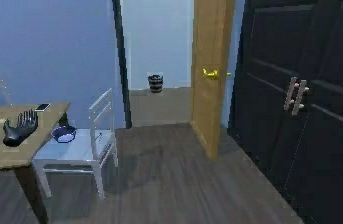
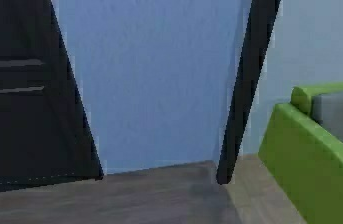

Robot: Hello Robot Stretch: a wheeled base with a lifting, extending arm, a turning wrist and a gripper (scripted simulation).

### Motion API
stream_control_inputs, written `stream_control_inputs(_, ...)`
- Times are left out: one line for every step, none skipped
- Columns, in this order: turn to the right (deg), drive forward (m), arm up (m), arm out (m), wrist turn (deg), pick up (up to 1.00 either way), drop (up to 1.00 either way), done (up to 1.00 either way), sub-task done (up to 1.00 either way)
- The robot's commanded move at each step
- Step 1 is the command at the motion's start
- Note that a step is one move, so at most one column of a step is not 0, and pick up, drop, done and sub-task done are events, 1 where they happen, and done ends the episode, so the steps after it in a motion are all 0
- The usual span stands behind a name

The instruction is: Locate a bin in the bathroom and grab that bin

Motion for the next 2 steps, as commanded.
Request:
stream_control_inputs(0.0, 1.0, 0.0, 0.0, 0.0, 0.0, 0.0, 0.0, 0.0)
stream_control_inputs(0.0, 1.0, 0.0, 0.0, 0.0, 0.0, 0.0, 0.0, 0.0)
